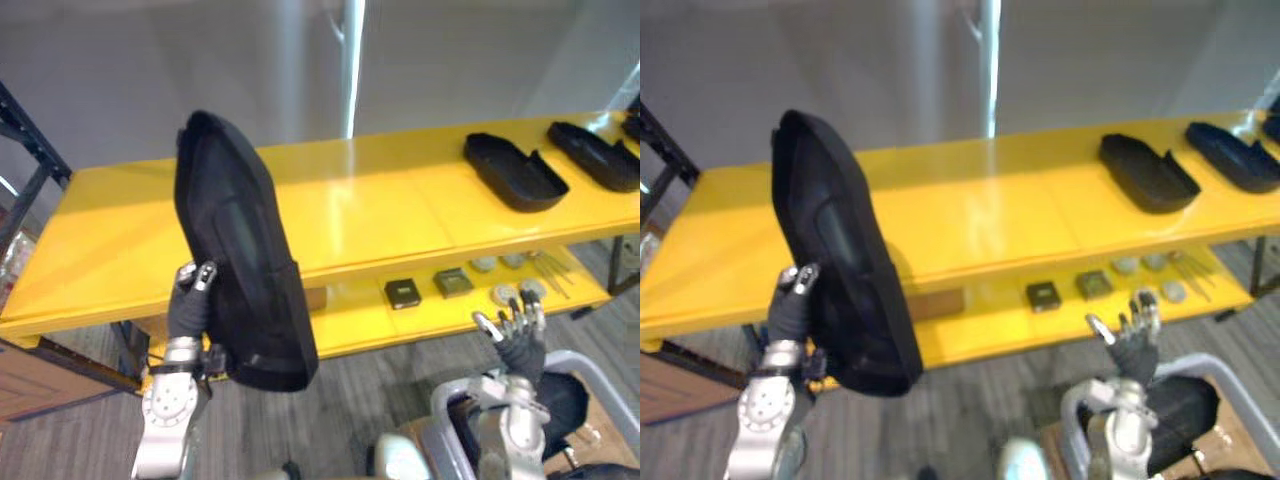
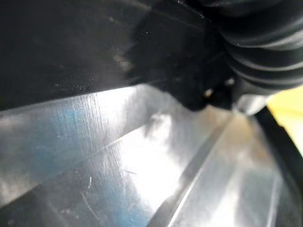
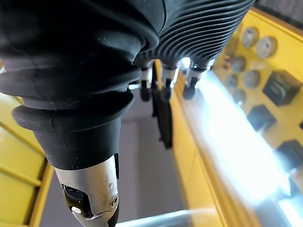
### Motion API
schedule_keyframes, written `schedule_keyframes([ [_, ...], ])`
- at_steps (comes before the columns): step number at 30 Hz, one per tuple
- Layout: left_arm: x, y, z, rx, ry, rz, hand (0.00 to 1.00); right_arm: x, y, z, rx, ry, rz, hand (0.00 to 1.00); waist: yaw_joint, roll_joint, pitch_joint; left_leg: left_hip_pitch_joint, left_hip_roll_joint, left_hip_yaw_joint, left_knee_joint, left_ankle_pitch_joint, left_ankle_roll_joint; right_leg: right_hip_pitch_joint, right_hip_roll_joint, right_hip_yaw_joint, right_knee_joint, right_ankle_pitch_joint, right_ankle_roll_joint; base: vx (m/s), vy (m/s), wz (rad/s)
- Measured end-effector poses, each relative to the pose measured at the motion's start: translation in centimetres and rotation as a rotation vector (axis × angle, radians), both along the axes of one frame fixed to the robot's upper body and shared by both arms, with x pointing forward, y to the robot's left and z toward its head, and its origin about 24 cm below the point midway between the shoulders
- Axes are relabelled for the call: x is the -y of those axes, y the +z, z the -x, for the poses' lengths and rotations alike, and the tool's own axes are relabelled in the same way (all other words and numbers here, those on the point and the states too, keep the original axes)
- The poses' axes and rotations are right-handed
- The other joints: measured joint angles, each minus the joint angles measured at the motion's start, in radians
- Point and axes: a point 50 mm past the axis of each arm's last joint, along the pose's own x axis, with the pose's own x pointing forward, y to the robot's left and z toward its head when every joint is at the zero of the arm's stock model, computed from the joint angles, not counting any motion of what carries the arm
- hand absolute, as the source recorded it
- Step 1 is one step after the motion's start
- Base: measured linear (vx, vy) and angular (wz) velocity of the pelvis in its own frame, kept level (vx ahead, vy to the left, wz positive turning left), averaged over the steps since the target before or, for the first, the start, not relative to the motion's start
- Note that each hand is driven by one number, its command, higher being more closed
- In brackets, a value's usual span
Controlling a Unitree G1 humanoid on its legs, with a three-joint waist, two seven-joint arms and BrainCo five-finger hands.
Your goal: Walk over and take plastic housings, then place them on the shelf
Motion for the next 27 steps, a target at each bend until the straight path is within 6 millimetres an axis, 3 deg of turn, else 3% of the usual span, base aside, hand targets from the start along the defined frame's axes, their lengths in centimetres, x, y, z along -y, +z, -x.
schedule_keyframes([
  [2, -0.1, -0.3, 0.1, -0.014, 0.008, 0.0, 1.0, 0.0, -0.2, 0.3, -0.008, 0.022, 0.008, 0.0, -0.001, -0.028, -0.004, 0.018, -0.002, 0.001, 0.025, -0.029, -0.035, 0.032, -0.015, 0.002, -0.108, 0.082, 0.002, 0.19, -0.184, -0.1],
  [3, 0.1, -0.7, 0.1, -0.026, 0.01, 0.011, 1.0, 0.2, -0.2, 0.4, -0.013, 0.027, 0.016, 0.0, -0.005, -0.03, -0.006, 0.026, 0.006, -0.003, 0.027, -0.035, -0.044, 0.045, -0.013, 0.0, -0.114, 0.12, 0.021, 0.25, -0.213, 0.04],
  [6, 1.6, -1.5, 0.1, -0.053, -0.021, 0.057, 1.0, 1.8, 0.4, 0.3, -0.015, 0.046, 0.097, 0.0, -0.016, 0.082, -0.029, 0.012, 0.09, -0.007, 0.029, -0.028, -0.078, 0.091, 0.076, -0.05, -0.228, 0.15, -0.017, 0.28, -0.165, 0.11],
  [12, 1.8, -0.4, -0.8, -0.001, -0.032, 0.062, 1.0, 2.2, 2.2, -1.6, 0.043, 0.049, 0.171, 0.0, -0.012, 0.09, -0.028, 0.022, 0.096, -0.003, 0.015, 0.013, -0.08, 0.12, 0.089, -0.056, -0.27, 0.154, -0.023, 0.18, -0.049, 0.02],
  [18, 1.5, -0.2, -0.9, 0.004, -0.046, 0.03, 1.0, 1.6, 1.1, -0.6, 0.002, 0.035, 0.147, 0.0, 0.001, 0.074, -0.029, 0.049, 0.08, -0.004, 0.0, 0.012, -0.078, 0.155, 0.075, -0.052, -0.305, 0.157, -0.014, 0.01, 0.055, 0.01],
  [21, 1.4, -0.3, -0.9, 0.0, -0.04, 0.019, 1.0, 0.9, 0.8, -0.6, 0.001, 0.055, 0.131, 0.0, 0.011, 0.044, -0.019, -0.04, 0.08, -0.002, 0.205, -0.013, -0.036, 0.156, 0.05, -0.036, -0.318, 0.139, -0.01, -0.09, -0.011, -0.12],
  [22, 1.3, -0.4, -0.8, -0.008, -0.031, 0.015, 1.0, 0.8, 0.8, -0.7, 0.004, 0.063, 0.131, 0.0, 0.015, 0.042, -0.016, -0.114, 0.11, -0.01, 0.394, -0.021, -0.001, 0.172, 0.053, -0.023, -0.328, 0.139, -0.011, -0.05, -0.055, -0.34],
  [23, 1.2, -0.7, -0.8, -0.018, -0.02, 0.017, 1.0, 0.6, 1.0, -0.8, 0.009, 0.078, 0.133, 0.0, 0.013, 0.062, -0.004, -0.181, 0.155, -0.039, 0.582, -0.002, 0.046, 0.209, 0.073, -0.018, -0.336, 0.133, -0.021, -0.02, -0.046, -0.38],
  [24, 1.1, -0.9, -0.8, -0.027, -0.015, 0.019, 1.0, 0.6, 1.0, -0.7, 0.01, 0.08, 0.135, 0.0, 0.011, 0.071, 0.002, -0.206, 0.171, -0.063, 0.658, 0.018, 0.076, 0.229, 0.077, -0.013, -0.338, 0.129, -0.028, 0.08, 0.049, -0.49],
  [25, 1.0, -1.5, -0.8, -0.055, -0.006, 0.021, 1.0, 0.7, 0.9, -0.6, 0.009, 0.078, 0.132, 0.0, 0.013, 0.074, 0.01, -0.229, 0.185, -0.086, 0.743, 0.03, 0.073, 0.257, 0.081, 0.009, -0.339, 0.126, -0.033, 0.08, 0.081, -0.55],
  [27, 0.8, -2.0, -0.6, -0.076, 0.005, 0.02, 1.0, 1.0, 1.3, -0.5, 0.04, 0.065, 0.139, 0.0, 0.012, 0.08, -0.001, -0.228, 0.157, -0.09, 0.638, -0.047, 0.06, 0.256, 0.059, 0.035, -0.337, 0.123, -0.034, 0.06, 0.071, -0.49],
])
